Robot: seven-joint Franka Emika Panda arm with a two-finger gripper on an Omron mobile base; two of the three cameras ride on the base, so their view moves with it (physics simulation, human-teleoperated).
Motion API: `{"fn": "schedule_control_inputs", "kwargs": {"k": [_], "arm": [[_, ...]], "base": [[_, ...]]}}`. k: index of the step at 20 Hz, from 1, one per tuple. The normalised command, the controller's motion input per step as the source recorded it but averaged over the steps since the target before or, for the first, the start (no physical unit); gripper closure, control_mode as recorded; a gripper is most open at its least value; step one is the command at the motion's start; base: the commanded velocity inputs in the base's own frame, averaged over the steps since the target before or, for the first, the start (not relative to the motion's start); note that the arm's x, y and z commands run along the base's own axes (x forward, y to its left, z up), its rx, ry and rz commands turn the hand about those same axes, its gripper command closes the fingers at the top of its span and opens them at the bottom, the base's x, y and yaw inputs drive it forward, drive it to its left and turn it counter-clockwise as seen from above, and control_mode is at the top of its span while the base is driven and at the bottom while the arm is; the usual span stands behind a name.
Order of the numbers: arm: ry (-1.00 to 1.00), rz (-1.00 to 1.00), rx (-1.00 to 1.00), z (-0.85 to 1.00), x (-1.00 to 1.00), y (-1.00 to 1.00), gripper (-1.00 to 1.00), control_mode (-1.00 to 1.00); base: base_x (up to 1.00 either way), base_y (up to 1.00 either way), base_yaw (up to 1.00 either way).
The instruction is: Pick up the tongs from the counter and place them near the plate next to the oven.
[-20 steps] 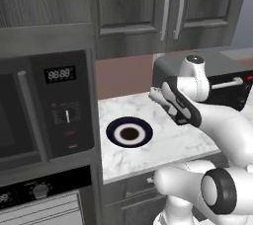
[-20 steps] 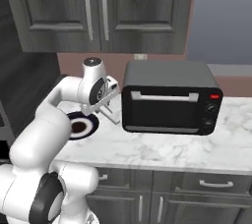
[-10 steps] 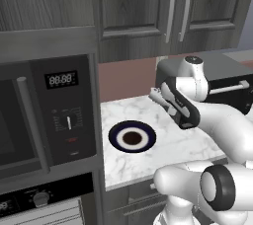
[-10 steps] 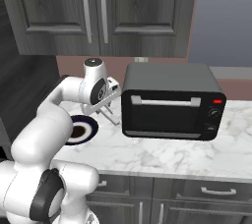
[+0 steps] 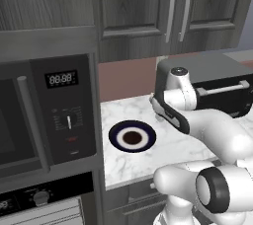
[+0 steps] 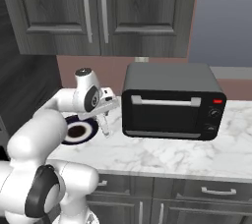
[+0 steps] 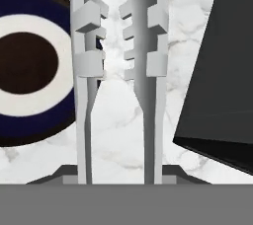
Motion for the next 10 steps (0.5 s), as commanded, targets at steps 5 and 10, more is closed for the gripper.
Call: {"fn": "schedule_control_inputs", "kwargs": {"k": [5,10], "arm": [[0.06,-0.19,0.05,-0.29,0.07,0.01,1.0,-1.0],[0.06,-0.04,0.12,-0.3,0.07,-0.07,1.0,-1.0]], "base": [[0.0,0.0,0.0],[0.0,0.0,0.0]]}}
